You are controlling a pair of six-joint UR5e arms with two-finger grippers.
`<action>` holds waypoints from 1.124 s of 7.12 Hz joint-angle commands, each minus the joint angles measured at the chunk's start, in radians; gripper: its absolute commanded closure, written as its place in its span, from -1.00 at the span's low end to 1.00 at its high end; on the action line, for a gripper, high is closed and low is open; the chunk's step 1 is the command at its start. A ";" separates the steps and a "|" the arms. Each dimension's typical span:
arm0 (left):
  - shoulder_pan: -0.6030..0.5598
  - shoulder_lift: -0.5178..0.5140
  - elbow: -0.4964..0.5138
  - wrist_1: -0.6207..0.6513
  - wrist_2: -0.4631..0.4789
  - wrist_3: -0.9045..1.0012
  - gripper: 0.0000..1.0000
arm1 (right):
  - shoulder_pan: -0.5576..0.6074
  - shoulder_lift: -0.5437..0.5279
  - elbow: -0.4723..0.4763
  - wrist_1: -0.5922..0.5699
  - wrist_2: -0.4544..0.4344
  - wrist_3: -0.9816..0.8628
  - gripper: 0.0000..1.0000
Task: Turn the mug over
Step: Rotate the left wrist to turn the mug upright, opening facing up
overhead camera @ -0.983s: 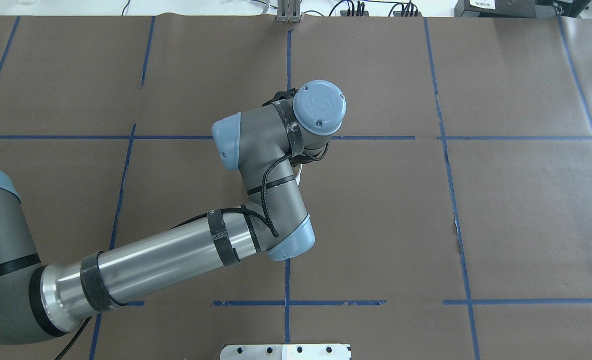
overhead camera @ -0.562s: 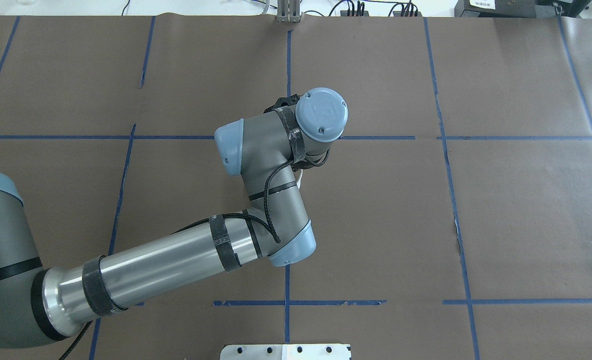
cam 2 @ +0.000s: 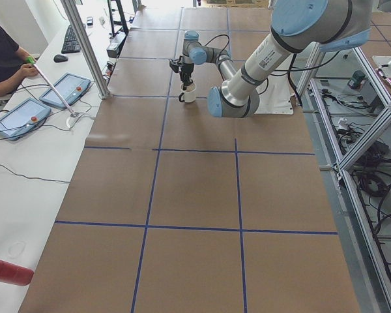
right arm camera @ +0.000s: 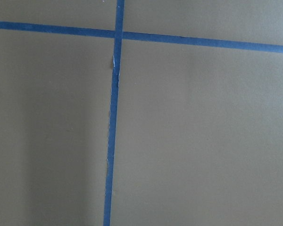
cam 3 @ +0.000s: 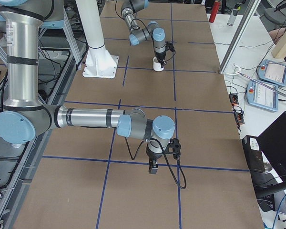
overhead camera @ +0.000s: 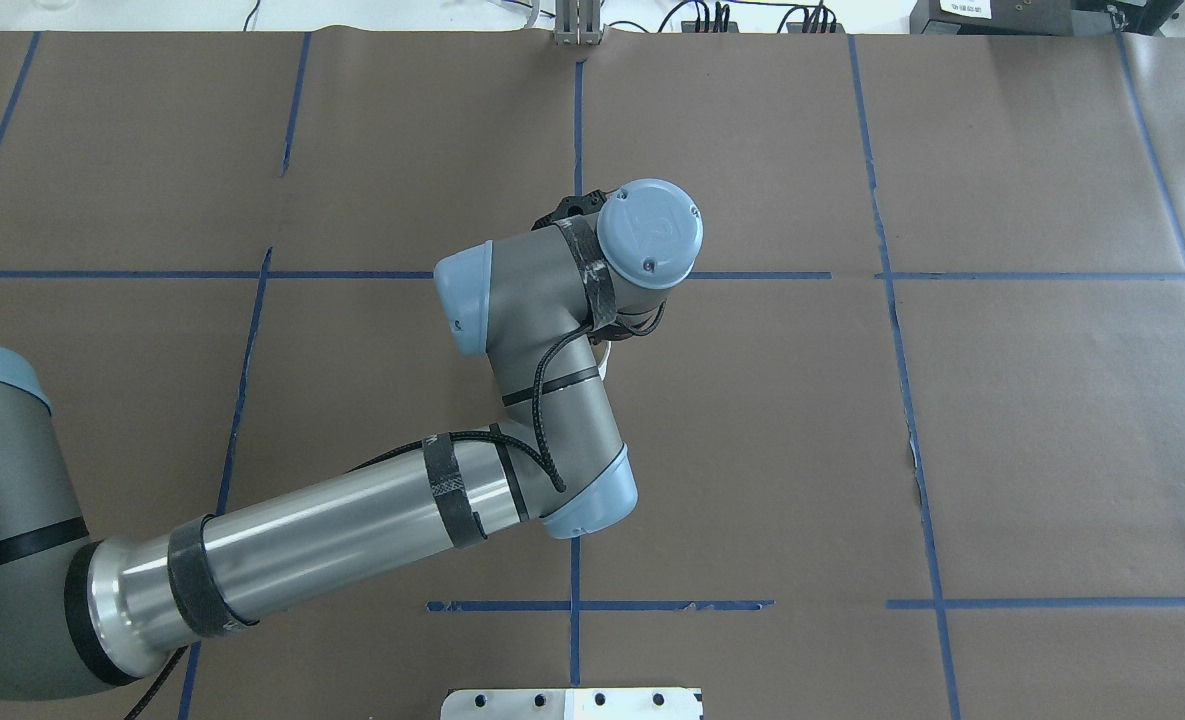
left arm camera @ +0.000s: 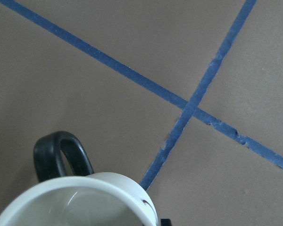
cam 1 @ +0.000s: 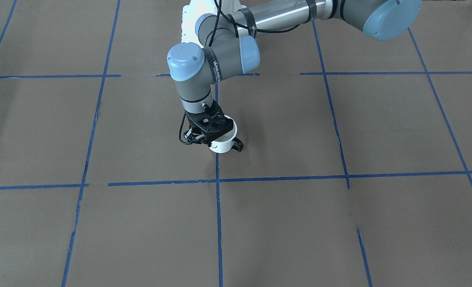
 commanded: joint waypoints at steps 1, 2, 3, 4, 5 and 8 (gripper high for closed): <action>0.008 -0.002 0.001 -0.001 0.016 0.002 0.43 | 0.000 0.000 0.000 0.000 0.000 0.000 -1.00; 0.008 -0.002 0.001 -0.002 0.025 0.003 -0.42 | 0.000 0.000 0.000 0.000 0.000 0.000 -1.00; 0.011 -0.002 0.001 -0.002 0.031 0.003 -0.99 | 0.000 0.000 0.000 0.000 0.000 0.000 -1.00; 0.010 -0.002 -0.008 0.001 0.033 0.015 -1.00 | 0.000 0.000 0.000 0.000 0.000 0.000 -1.00; 0.005 0.003 -0.053 0.015 0.031 0.027 -1.00 | 0.000 0.000 0.000 0.000 0.000 0.000 -1.00; -0.059 0.008 -0.253 0.171 0.034 0.112 -1.00 | 0.000 0.000 0.000 0.000 0.000 0.000 -1.00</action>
